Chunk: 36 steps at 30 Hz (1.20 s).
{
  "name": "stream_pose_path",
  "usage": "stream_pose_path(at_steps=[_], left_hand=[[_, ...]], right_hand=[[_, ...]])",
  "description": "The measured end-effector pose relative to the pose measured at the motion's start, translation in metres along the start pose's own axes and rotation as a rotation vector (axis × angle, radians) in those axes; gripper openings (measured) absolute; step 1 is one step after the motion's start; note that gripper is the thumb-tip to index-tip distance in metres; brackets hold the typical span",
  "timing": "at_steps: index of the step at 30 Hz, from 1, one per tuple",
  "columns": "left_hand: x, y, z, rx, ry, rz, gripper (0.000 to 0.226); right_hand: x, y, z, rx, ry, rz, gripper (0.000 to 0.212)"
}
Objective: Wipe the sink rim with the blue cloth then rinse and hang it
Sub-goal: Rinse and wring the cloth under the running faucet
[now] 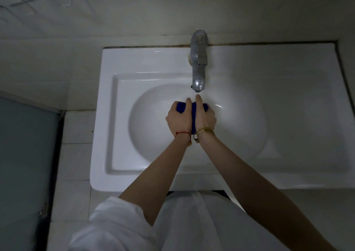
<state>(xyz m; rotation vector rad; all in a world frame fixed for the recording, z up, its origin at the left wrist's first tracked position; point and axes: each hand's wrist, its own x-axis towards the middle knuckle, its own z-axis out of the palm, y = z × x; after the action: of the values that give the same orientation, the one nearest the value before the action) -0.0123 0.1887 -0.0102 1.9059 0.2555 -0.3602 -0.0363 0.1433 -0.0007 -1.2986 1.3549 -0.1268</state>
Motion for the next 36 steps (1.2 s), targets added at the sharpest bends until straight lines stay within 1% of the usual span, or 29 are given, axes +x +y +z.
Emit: stream_pose_path(at_steps=[3, 6, 8, 14, 19, 21, 22, 24, 25, 27, 29, 31, 32, 36], left_hand=[[0.000, 0.002, 0.000, -0.029, 0.005, -0.012, 0.040], [0.000, 0.001, -0.001, -0.058, -0.001, -0.025, 0.038], [0.001, -0.001, 0.000, -0.079, -0.007, -0.045, 0.043], [0.005, 0.000, 0.002, -0.055, -0.048, -0.084, 0.051], [0.006, 0.005, 0.003, 0.008, -0.069, -0.048, 0.050], [0.004, 0.006, 0.002, 0.041, -0.059, -0.007, 0.050], [0.003, 0.005, 0.001, 0.060, -0.053, 0.015, 0.050], [0.002, 0.004, 0.000, 0.082, -0.040, 0.039, 0.045], [0.002, 0.003, -0.001, 0.083, -0.033, 0.040, 0.041], [0.002, 0.003, -0.002, 0.086, -0.030, 0.042, 0.037], [-0.001, 0.004, -0.002, 0.073, -0.041, 0.070, 0.039], [-0.006, 0.005, 0.000, 0.034, -0.035, 0.102, 0.042], [-0.007, 0.005, 0.001, 0.011, -0.023, 0.109, 0.043], [-0.006, 0.009, 0.002, -0.041, 0.013, 0.104, 0.048]], right_hand=[[-0.001, 0.001, 0.003, -0.015, 0.071, -0.098, 0.046], [0.001, 0.003, 0.004, 0.040, 0.086, -0.139, 0.036], [0.002, 0.005, 0.003, 0.084, 0.096, -0.162, 0.031], [0.008, 0.008, 0.002, 0.130, 0.103, -0.234, 0.040], [0.010, 0.011, -0.001, 0.116, 0.101, -0.318, 0.044], [0.010, 0.012, -0.004, 0.073, 0.091, -0.353, 0.039], [0.010, 0.011, -0.006, 0.037, 0.072, -0.362, 0.033], [0.010, 0.009, -0.010, -0.029, -0.001, -0.316, 0.019], [0.011, 0.009, -0.013, -0.048, -0.045, -0.252, 0.020], [0.011, 0.006, -0.017, -0.070, -0.120, -0.106, 0.032], [0.009, 0.001, -0.016, -0.110, -0.138, -0.044, 0.046], [0.007, -0.002, -0.013, -0.143, -0.101, -0.086, 0.056], [0.005, -0.004, -0.010, -0.145, -0.074, -0.116, 0.057], [0.003, -0.006, -0.005, -0.089, 0.005, -0.207, 0.054]])
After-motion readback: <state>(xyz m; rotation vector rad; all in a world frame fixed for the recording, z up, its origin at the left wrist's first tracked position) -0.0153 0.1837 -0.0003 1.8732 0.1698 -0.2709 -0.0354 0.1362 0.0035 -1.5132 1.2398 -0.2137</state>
